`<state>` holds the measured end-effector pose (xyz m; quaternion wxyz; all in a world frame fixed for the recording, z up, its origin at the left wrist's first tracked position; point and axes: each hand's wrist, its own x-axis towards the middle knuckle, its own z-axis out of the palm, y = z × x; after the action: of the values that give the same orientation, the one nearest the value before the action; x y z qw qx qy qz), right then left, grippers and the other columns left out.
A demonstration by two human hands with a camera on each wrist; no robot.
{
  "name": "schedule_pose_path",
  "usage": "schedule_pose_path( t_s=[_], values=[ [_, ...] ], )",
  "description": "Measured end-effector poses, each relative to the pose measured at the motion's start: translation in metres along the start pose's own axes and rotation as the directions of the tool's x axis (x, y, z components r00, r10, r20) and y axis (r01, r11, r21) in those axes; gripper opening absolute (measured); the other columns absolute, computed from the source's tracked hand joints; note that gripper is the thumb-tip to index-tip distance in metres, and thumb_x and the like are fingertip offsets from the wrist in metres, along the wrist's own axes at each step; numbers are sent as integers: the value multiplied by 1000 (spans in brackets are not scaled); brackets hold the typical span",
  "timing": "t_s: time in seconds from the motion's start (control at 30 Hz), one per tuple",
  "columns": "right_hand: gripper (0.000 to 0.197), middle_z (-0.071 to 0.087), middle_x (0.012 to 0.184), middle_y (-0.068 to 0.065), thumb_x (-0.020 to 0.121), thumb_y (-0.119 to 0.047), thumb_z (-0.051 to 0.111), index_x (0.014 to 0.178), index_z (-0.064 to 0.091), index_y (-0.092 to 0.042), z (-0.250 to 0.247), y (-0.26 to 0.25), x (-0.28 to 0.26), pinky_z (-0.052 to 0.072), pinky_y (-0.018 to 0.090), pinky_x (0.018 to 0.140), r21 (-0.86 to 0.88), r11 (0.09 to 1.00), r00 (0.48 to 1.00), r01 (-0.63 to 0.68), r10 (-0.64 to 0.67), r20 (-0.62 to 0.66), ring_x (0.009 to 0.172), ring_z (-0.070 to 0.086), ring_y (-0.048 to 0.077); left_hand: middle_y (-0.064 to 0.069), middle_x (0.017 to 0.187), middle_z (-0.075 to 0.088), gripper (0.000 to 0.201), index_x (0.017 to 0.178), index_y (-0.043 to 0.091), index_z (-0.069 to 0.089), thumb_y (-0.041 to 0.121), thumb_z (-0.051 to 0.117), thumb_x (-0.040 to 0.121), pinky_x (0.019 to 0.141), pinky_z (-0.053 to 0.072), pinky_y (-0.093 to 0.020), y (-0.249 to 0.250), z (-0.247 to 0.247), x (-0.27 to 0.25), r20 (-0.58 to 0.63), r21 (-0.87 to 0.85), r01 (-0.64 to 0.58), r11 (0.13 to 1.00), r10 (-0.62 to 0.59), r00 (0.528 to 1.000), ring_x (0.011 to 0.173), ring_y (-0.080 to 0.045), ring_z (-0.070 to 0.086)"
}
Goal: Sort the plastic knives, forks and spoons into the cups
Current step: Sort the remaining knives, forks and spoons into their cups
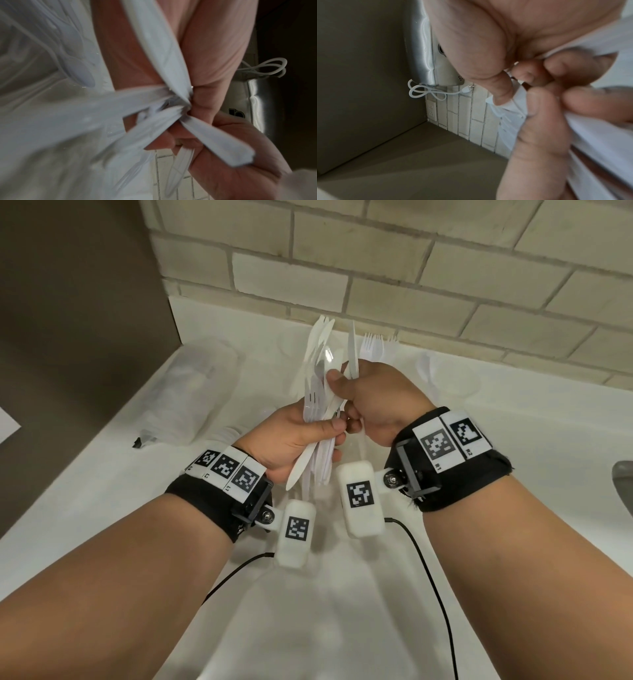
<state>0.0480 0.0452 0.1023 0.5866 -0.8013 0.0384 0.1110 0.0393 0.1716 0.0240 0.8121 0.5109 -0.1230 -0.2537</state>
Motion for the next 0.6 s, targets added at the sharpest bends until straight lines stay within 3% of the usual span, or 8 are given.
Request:
schedule_pose_path(
  t_s=[0.1, 0.2, 0.3, 0.37, 0.43, 0.53, 0.6],
  values=[
    [23, 49, 58, 8, 99, -24, 49, 81, 49, -11, 0, -1, 0, 34, 27, 45, 11, 1000, 1000, -18, 18, -22, 42, 44, 17, 2, 87, 65, 19, 101, 14, 57, 9, 57, 83, 67, 51, -28, 2, 0, -1, 52, 27, 20, 999, -21, 998, 68, -6, 57],
    [26, 50, 56, 9, 100, -25, 44, 82, 50, -8, 1, 0, 2, 34, 27, 44, 11, 1000, 999, -22, 23, -49, 44, 44, 20, 3, 89, 65, 20, 101, 17, 55, 12, 59, 82, 65, 54, -27, 4, 0, -2, 36, 83, 30, 996, -33, 999, 68, -7, 59],
    [24, 57, 68, 10, 101, -24, 42, 93, 55, -4, 3, 2, 3, 32, 22, 41, 80, 997, 997, -7, 14, -79, 35, 43, 11, -3, 96, 64, 27, 108, 14, 56, 13, 61, 81, 60, 54, -28, 5, 0, -2, -20, 106, 37, 994, -35, 999, 66, -10, 60],
    [22, 60, 70, 5, 100, -21, 41, 89, 54, -8, 2, 2, 4, 31, 22, 41, 135, 990, 993, 33, -17, -116, 31, 42, 6, -12, 103, 55, 35, 115, 7, 53, 11, 61, 81, 58, 52, -28, 4, 0, -2, -37, 97, 43, 994, -39, 999, 64, -12, 57],
    [21, 59, 70, 2, 100, -21, 41, 86, 53, -10, 0, 2, 5, 31, 22, 42, 180, 981, 987, 70, -43, -153, 31, 41, 5, -13, 99, 50, 39, 119, 5, 51, 10, 61, 82, 59, 48, -27, 3, 2, -1, -35, 116, 46, 992, -43, 998, 62, -11, 54],
    [19, 57, 69, 2, 98, -27, 51, 97, 55, -9, -1, 3, 5, 33, 21, 40, 247, 963, 988, 109, -79, -130, 34, 45, 5, -2, 86, 54, 22, 109, 12, 53, 3, 56, 89, 53, 44, -24, 4, 6, -1, -22, 116, 37, 993, -34, 999, 59, -10, 50],
    [14, 58, 68, 1, 92, -22, 62, 97, 56, -11, 0, 4, 4, 35, 20, 38, 238, 960, 987, 147, -127, -97, 39, 50, 7, 0, 80, 53, 17, 105, 13, 52, 0, 51, 94, 48, 43, -22, 5, 8, -1, -34, 128, 17, 992, -13, 999, 57, -10, 49]
  ],
)
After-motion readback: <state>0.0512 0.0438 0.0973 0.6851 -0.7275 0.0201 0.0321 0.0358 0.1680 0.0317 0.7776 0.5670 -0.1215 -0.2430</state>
